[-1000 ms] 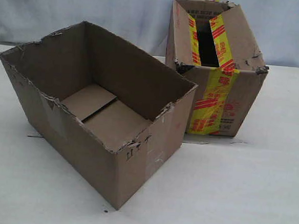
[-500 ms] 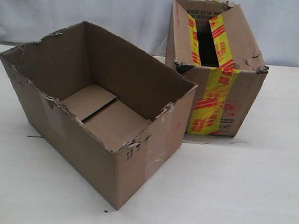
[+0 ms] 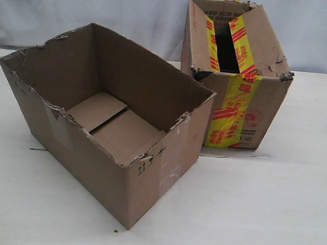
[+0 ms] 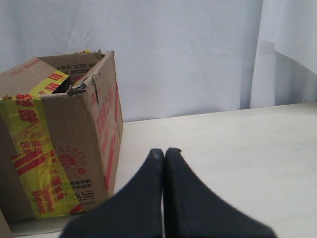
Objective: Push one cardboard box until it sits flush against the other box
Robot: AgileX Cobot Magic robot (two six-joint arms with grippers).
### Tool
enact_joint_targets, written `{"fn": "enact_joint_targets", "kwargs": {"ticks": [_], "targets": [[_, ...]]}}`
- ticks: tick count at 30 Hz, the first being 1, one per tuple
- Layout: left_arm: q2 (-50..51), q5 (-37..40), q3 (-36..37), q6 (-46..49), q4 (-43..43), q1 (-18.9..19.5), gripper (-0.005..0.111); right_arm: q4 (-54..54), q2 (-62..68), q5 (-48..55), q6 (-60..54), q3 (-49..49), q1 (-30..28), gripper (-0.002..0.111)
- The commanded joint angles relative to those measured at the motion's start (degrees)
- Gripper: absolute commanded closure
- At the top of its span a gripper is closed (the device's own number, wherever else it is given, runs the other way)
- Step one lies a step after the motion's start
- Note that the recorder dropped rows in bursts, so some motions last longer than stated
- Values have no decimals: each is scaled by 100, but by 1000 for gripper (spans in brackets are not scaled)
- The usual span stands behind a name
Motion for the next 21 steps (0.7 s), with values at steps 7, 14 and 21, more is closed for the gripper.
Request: {"fn": "enact_joint_targets", "kwargs": {"ticks": [7,14,21], "targets": [[4720,-70,-1257,23,498,25,107,0,-18,-44,25,27,-43,109],[6992,-205,-2116,130,560,0,107,0,-18,-44,25,27,-43,109],[8158,-374,-2708,130,560,0,107,0,-18,-44,25,27,-43,109]]}}
